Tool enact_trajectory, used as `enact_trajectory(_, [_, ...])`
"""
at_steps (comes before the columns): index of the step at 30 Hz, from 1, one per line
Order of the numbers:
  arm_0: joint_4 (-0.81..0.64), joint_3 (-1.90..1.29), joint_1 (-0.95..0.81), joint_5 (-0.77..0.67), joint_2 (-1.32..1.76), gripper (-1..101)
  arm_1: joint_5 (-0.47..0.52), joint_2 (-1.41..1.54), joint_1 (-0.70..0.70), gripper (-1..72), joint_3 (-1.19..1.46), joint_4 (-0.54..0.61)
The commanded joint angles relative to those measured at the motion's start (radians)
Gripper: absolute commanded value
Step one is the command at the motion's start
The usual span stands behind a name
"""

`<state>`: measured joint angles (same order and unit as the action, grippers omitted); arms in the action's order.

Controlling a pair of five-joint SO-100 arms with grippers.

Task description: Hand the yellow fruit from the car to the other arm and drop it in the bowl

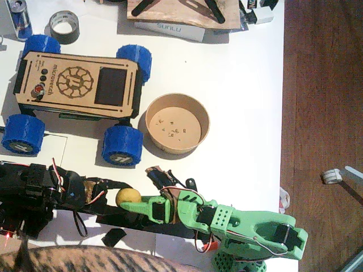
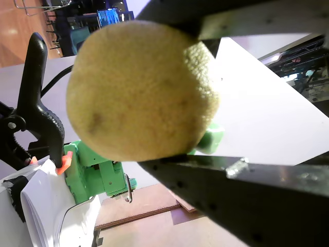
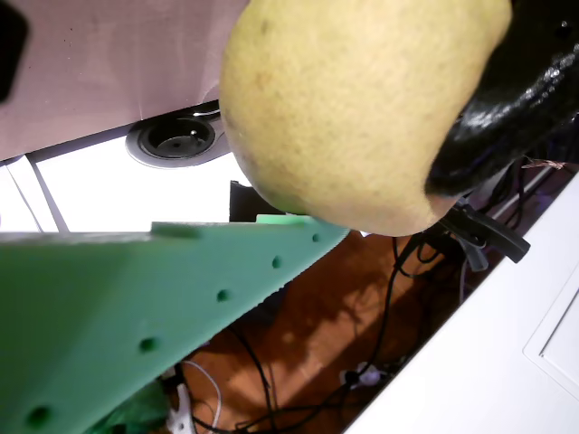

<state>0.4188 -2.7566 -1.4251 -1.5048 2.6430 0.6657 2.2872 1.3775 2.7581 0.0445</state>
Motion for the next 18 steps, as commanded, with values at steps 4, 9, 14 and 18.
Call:
enact_trajectory(4, [-0.017, 0.018, -0.006, -0.011, 0.003, 53, 0.015, 0.005, -0.034, -0.1, -0.005, 0.012])
enact_trajectory(9, [-0.017, 0.018, -0.006, -0.011, 0.003, 54, 0.015, 0.002, -0.037, -0.1, -0.003, 0.014])
enact_trajectory(14, [-0.018, 0.018, -0.006, -0.011, 0.005, 55, 0.015, -0.014, -0.038, -0.1, -0.003, 0.028])
enact_trajectory(18, [-0.018, 0.018, -0.006, -0.011, 0.005, 55, 0.012, -0.029, -0.052, -0.1, -0.005, 0.041])
